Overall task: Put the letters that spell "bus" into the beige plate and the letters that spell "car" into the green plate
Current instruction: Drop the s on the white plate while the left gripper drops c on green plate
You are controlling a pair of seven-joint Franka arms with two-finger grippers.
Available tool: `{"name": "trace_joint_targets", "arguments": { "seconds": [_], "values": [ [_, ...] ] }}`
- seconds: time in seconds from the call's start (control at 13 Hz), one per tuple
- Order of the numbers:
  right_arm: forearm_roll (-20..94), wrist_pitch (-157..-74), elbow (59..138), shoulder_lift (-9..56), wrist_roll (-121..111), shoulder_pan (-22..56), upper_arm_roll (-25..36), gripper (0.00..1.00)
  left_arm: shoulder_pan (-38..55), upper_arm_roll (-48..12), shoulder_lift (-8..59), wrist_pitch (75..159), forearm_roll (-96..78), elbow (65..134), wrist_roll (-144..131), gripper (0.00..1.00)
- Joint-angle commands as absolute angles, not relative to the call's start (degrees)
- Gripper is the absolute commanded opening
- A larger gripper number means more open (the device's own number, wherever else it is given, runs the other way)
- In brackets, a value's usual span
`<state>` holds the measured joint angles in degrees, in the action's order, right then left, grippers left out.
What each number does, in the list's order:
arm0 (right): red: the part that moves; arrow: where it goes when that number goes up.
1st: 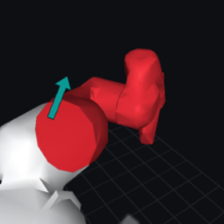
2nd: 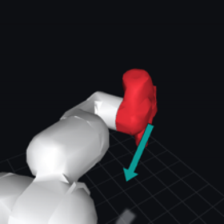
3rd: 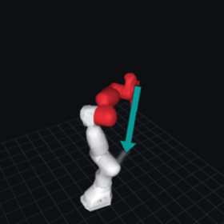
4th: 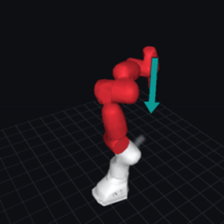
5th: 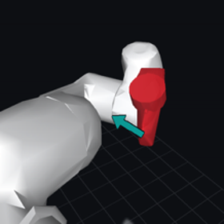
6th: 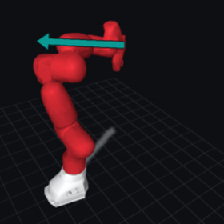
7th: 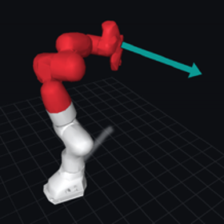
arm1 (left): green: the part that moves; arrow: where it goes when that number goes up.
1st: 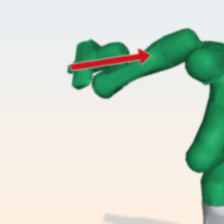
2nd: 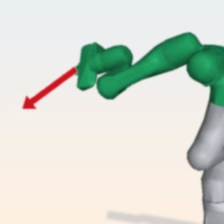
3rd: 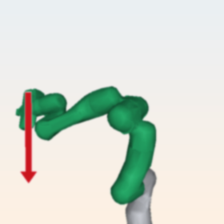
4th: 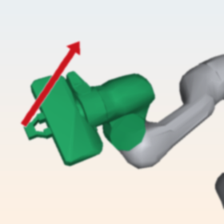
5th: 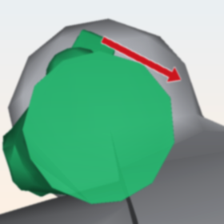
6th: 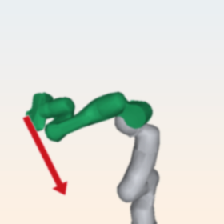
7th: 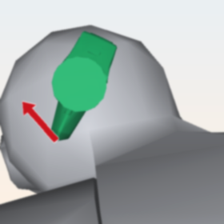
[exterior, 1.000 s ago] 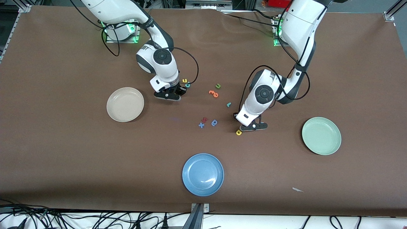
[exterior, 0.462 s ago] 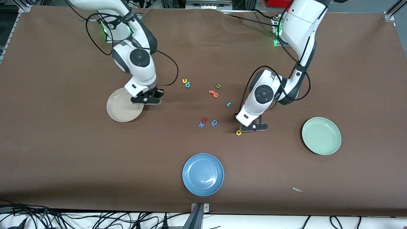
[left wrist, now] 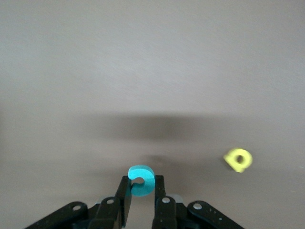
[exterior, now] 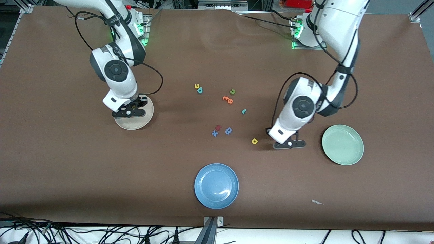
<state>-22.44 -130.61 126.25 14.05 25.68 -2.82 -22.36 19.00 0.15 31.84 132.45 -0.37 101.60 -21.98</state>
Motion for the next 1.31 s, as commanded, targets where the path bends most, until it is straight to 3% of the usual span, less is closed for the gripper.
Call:
{"name": "trace_joint_targets", "arguments": {
  "seconds": [0.0,0.15,0.23,0.69,0.85,0.92,1.0,1.08,1.23],
  "values": [
    [-21.4,-130.8,128.7,13.3,24.3,-3.7,-23.6,0.32,13.7,-0.3,30.0,130.6,0.9,102.8,-13.4,0.15],
    [-21.4,-130.8,128.6,13.4,24.7,-3.7,-23.6,0.89,10.6,-0.3,29.4,130.5,1.0,103.6,-9.2,0.15],
    [-21.4,-130.8,128.5,13.4,24.5,-3.7,-23.6,0.99,9.0,-0.3,29.3,130.3,1.4,103.9,-8.1,0.15],
    [-20.0,-130.3,126.7,13.6,19.4,-3.6,-24.3,1.0,-0.6,-0.4,29.2,130.5,7.6,104.2,-0.2,0.15],
    [-12.7,-129.9,125.4,14.1,20.4,-3.3,-27.8,1.0,-2.7,-0.4,29.6,131.0,8.2,104.2,0.8,0.17],
    [-9.4,-130.0,125.2,14.6,23.3,-3.0,-28.5,1.0,-3.2,-0.4,29.9,131.0,9.7,104.0,1.2,0.33],
    [-8.7,-130.6,125.2,15.3,26.8,-1.9,-29.0,1.0,-3.5,-0.4,29.9,131.0,11.1,103.7,2.0,0.95],
    [-8.5,-131.1,125.0,15.9,30.5,-0.5,-29.3,1.0,-2.9,-0.5,29.9,130.7,11.1,103.4,1.5,1.0],
    [-8.6,-135.9,125.0,17.7,36.6,4.6,-29.2,1.0,-1.6,-1.1,29.8,130.3,10.4,102.9,1.0,1.0]
  ]
}}
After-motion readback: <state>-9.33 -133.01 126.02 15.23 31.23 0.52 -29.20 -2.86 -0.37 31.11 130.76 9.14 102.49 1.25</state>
